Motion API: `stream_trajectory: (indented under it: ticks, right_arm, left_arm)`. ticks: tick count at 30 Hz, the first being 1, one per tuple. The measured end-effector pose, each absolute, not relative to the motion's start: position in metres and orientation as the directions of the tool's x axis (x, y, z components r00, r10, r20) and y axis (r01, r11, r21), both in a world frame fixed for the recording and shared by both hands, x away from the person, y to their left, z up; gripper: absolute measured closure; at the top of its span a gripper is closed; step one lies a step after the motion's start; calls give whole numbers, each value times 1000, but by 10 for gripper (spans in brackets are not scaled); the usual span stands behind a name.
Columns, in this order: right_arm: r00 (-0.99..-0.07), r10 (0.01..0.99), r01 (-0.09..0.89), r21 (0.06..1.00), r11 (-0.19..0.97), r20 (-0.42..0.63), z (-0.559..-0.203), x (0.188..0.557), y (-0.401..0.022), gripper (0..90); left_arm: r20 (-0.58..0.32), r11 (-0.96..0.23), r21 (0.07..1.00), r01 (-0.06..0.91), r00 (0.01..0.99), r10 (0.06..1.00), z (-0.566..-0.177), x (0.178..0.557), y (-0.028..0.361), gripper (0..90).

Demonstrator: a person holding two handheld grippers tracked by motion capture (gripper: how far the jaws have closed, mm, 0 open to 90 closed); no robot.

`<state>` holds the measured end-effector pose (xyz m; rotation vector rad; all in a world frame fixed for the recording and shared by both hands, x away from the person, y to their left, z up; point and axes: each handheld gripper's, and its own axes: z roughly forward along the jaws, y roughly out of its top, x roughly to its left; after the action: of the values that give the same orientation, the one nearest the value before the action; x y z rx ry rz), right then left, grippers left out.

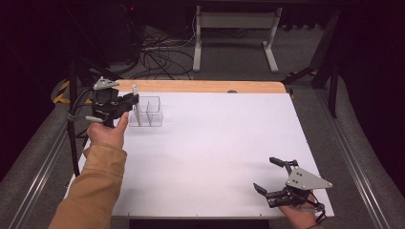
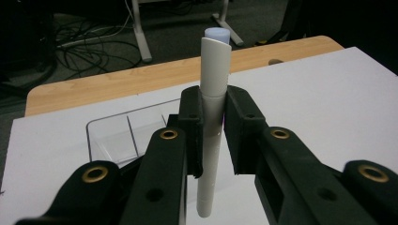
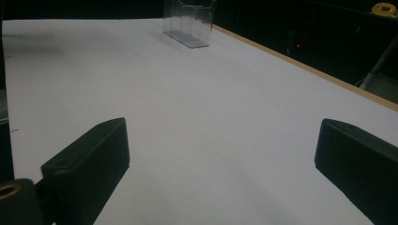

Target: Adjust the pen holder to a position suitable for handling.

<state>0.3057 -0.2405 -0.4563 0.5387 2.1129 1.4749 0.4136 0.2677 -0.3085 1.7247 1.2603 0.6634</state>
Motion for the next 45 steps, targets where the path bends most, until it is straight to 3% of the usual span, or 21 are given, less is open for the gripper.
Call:
stream_trajectory:
  ticks: [6, 24, 45]
  right_arm:
    - [-796, 579, 36, 942, 335, -175, -457, 306, -240, 38]
    - [-799, 576, 38, 942, 334, -172, -458, 307, -240, 38]
    - [-802, 571, 36, 940, 339, -175, -458, 307, -240, 38]
  left_arm:
    - [-109, -71, 876, 477, 341, 934, -309, 430, 271, 781]
    - [-86, -71, 868, 492, 289, 953, -313, 470, 273, 781]
    - [-113, -20, 883, 469, 254, 961, -318, 484, 279, 781]
